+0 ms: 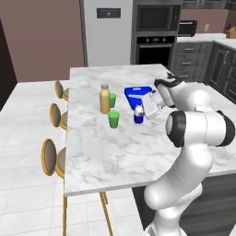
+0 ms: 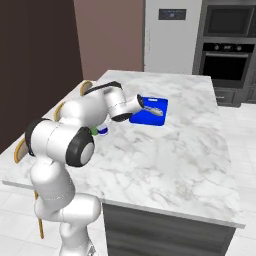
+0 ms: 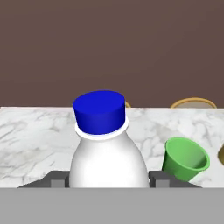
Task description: Place the drinks on the dining counter in a tight cluster.
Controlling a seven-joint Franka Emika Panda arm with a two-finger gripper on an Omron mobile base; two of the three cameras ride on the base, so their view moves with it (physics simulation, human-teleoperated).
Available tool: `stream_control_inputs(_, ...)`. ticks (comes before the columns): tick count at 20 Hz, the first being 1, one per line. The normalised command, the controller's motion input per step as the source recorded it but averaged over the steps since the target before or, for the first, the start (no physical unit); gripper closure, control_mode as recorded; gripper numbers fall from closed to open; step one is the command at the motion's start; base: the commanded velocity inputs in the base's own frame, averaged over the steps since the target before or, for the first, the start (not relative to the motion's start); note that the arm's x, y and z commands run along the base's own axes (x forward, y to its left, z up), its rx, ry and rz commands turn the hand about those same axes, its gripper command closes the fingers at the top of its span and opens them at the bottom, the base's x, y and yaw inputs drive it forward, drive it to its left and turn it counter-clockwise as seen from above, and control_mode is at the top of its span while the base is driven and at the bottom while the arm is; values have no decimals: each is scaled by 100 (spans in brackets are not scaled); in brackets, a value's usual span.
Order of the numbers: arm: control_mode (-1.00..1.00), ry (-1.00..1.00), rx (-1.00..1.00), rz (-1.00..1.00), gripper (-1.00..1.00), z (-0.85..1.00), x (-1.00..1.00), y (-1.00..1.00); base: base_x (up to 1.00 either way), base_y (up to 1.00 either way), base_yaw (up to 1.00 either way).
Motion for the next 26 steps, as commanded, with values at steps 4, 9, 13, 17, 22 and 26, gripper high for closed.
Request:
stream_control_inputs(4,-100,0,0,0,100,-3,52,0,0,0,0)
stream_control_inputs(9,-100,0,0,0,100,-12,42,4,0,0,0)
stream_control_inputs(13,-100,-1,1,0,100,-14,34,5,0,0,0)
stream_control_inputs(17,-100,-3,0,0,100,-19,28,7,0,0,0)
stream_control_inputs(22,-100,-4,1,0,100,-21,22,11,0,0,0)
stream_control_inputs(26,-100,-6,1,0,100,-19,21,11,0,0,0)
